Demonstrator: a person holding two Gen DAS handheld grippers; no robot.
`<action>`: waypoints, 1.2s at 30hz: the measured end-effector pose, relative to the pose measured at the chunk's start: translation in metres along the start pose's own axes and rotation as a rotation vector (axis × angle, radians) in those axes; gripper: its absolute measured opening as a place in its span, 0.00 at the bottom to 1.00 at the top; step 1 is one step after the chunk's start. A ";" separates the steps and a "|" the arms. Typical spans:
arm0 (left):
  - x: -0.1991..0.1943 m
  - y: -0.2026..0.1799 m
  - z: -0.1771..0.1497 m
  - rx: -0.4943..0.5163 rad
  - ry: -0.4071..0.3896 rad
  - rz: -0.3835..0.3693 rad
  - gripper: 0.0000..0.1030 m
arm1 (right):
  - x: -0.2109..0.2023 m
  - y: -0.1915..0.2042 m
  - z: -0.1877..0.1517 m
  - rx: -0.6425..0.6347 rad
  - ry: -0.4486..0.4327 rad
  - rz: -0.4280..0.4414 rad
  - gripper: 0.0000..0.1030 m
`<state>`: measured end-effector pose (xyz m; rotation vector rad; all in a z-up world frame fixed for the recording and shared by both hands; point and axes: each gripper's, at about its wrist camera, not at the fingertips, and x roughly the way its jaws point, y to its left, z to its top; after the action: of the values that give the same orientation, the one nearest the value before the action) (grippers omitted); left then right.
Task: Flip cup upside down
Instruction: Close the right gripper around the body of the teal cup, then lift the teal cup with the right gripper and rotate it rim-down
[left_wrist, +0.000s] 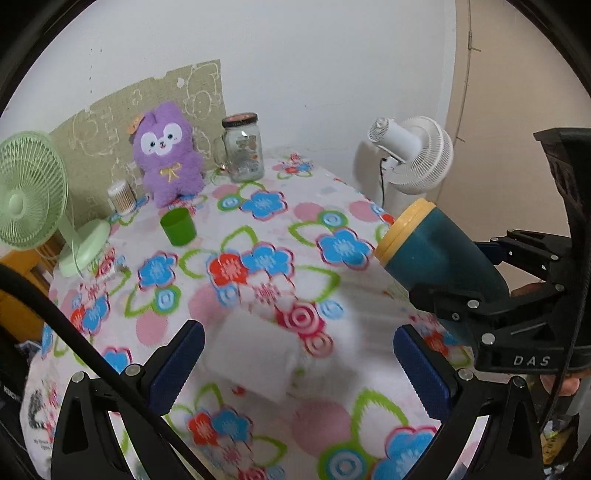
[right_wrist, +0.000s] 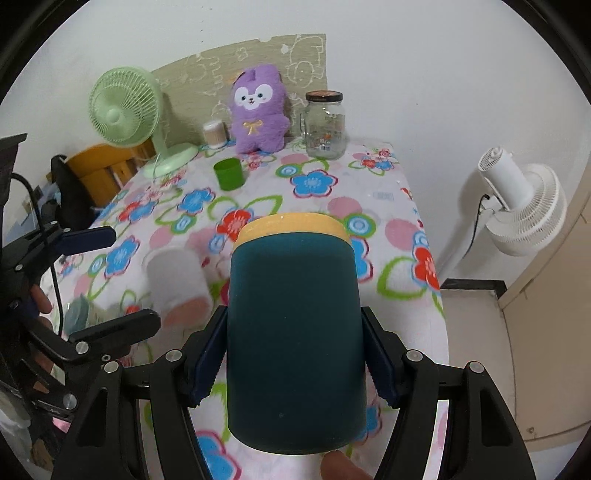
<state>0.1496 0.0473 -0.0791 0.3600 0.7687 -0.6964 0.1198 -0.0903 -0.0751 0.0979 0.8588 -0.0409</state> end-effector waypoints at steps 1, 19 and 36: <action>-0.001 -0.001 -0.006 -0.002 0.004 -0.001 1.00 | -0.001 0.002 -0.005 -0.003 0.003 -0.006 0.68; 0.006 -0.002 -0.100 -0.092 0.114 0.029 1.00 | 0.044 0.023 -0.075 0.084 0.159 -0.018 0.68; -0.014 -0.006 -0.090 -0.154 0.095 -0.044 1.00 | 0.008 0.017 -0.056 0.080 0.107 0.082 0.89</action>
<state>0.0927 0.0971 -0.1294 0.2372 0.9170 -0.6605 0.0836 -0.0672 -0.1162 0.2115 0.9589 0.0067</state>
